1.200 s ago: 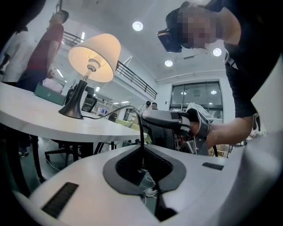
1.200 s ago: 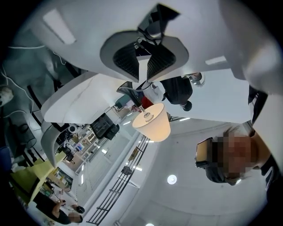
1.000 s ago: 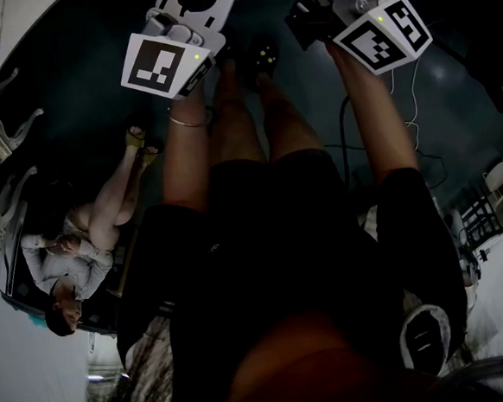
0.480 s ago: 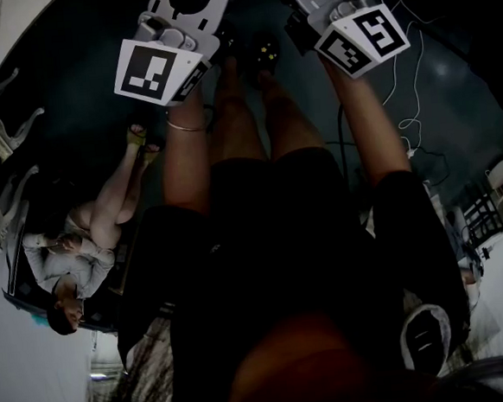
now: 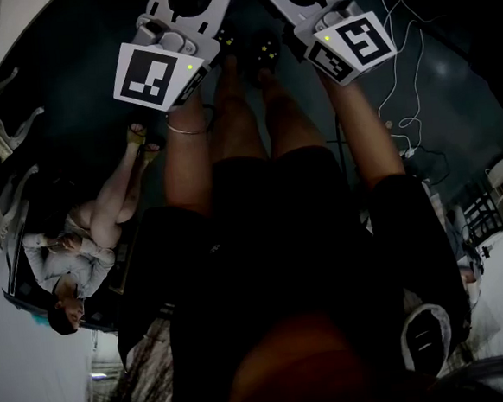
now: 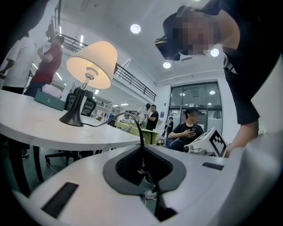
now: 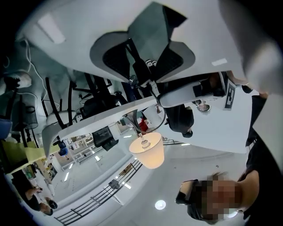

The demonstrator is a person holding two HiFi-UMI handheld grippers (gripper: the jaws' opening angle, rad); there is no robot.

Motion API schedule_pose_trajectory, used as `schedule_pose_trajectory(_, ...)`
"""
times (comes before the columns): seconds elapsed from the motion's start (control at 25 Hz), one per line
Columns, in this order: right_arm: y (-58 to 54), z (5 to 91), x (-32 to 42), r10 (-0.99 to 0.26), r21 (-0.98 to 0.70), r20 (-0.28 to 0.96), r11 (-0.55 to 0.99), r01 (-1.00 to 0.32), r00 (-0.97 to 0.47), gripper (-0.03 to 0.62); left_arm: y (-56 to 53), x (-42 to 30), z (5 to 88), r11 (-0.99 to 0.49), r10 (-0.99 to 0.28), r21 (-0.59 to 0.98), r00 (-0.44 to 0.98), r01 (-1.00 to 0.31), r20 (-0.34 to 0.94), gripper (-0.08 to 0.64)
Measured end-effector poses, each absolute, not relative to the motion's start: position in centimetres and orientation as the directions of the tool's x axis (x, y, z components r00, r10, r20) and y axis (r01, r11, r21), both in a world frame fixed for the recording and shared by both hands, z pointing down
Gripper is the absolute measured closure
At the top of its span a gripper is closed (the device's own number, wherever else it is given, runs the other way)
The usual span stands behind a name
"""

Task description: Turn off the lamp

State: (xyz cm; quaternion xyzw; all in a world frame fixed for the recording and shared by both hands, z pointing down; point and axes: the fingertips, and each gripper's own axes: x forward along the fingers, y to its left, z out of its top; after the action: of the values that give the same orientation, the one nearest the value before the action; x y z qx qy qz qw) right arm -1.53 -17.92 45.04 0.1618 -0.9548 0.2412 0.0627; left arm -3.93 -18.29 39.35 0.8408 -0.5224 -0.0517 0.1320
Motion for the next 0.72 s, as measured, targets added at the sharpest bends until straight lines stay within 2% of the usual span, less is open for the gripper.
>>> schedule_pose_trajectory(0.56, -18.3, 45.4, -2.5, -0.318, -0.48, 0.194, 0.794, -0.372, -0.928, 0.44, -18.1, -2.5, 38.7, -0.456, -0.875, 0.296, 0.484, -0.839, 0.026, 0.537)
schedule_pose_trajectory(0.72, -18.4, 45.4, -2.3, -0.324, -0.498, 0.184, 0.783, -0.372, -0.928, 0.491, -18.3, -2.6, 38.7, -0.45, -0.878, 0.299, 0.478, -0.841, 0.021, 0.537)
